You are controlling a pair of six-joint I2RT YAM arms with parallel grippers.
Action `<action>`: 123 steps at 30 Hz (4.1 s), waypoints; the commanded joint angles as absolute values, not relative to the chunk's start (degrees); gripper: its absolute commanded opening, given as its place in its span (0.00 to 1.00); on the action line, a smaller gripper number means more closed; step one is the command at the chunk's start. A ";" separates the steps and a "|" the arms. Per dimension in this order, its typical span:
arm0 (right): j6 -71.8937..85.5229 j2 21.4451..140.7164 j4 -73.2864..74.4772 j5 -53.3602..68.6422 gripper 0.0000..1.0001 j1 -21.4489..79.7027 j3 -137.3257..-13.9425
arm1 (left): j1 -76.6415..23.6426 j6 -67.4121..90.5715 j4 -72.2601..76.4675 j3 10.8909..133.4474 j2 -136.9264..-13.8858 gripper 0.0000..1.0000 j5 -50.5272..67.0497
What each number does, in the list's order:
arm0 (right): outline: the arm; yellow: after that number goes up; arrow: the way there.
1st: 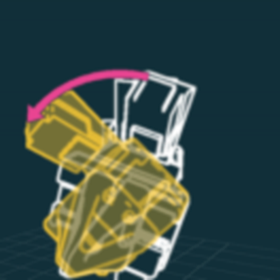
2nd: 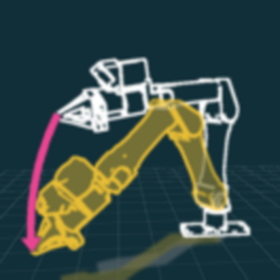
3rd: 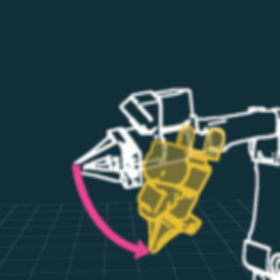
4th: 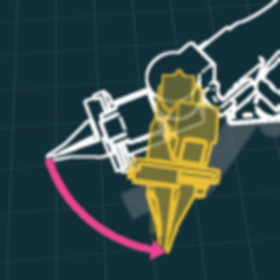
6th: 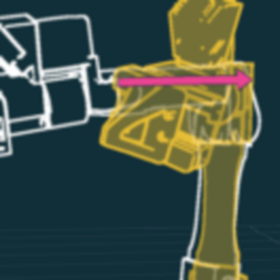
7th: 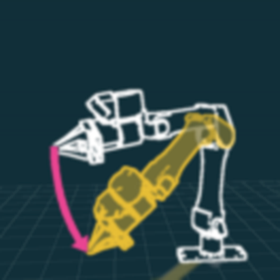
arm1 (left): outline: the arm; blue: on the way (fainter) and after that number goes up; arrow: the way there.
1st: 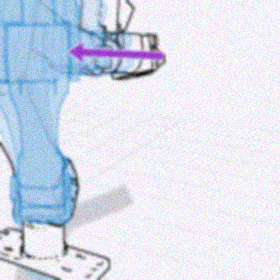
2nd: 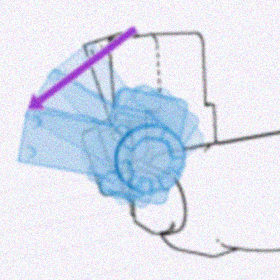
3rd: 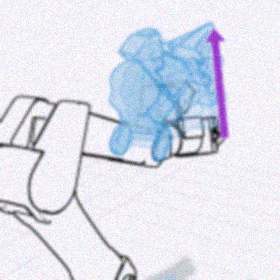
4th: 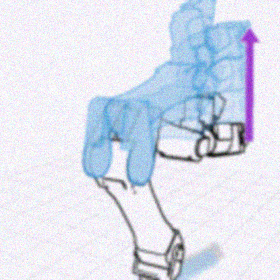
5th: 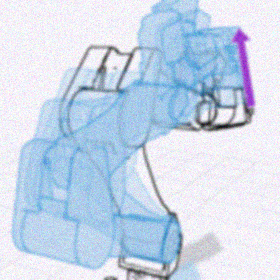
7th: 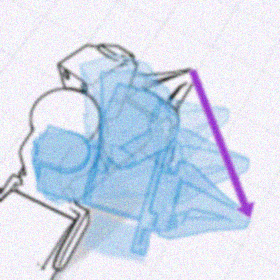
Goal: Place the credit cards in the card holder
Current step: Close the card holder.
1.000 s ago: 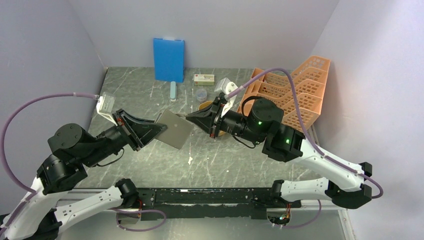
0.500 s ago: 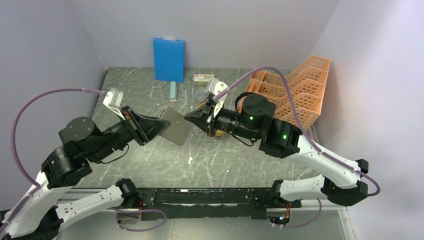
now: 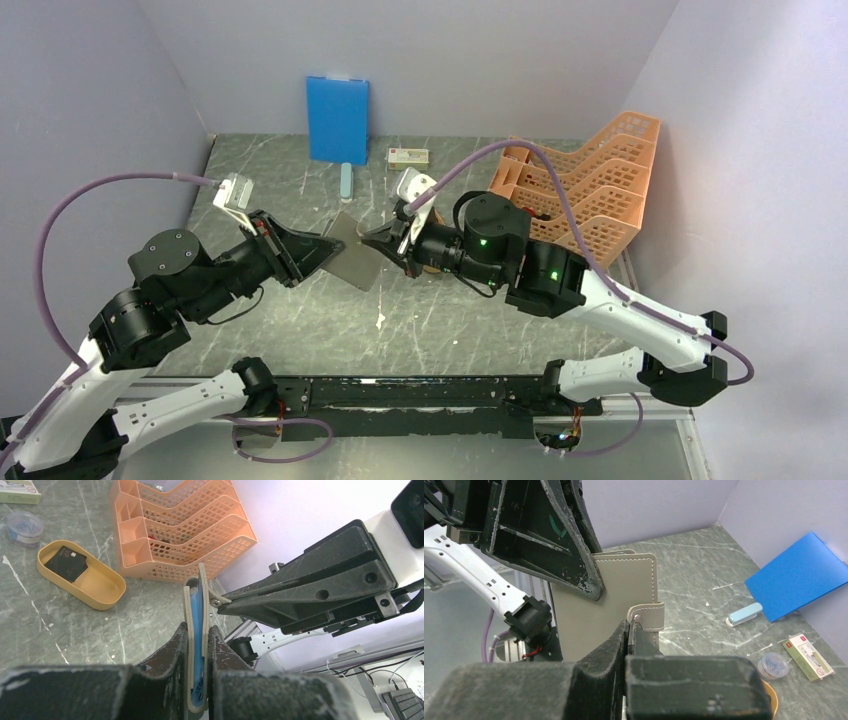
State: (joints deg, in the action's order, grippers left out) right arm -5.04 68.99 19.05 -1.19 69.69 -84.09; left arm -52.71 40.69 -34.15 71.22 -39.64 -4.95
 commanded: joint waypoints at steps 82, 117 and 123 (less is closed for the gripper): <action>-6.37 77.05 21.80 -6.98 0.00 76.02 -86.40 | -52.55 49.18 -10.00 67.67 -38.51 0.05 9.53; -5.35 77.02 30.74 -1.66 0.45 75.94 -93.51 | -52.55 37.47 -21.85 71.69 -38.34 0.05 11.66; -1.04 67.59 33.26 -1.02 0.87 75.94 -89.59 | -52.50 37.10 -27.64 63.31 -35.99 0.05 0.09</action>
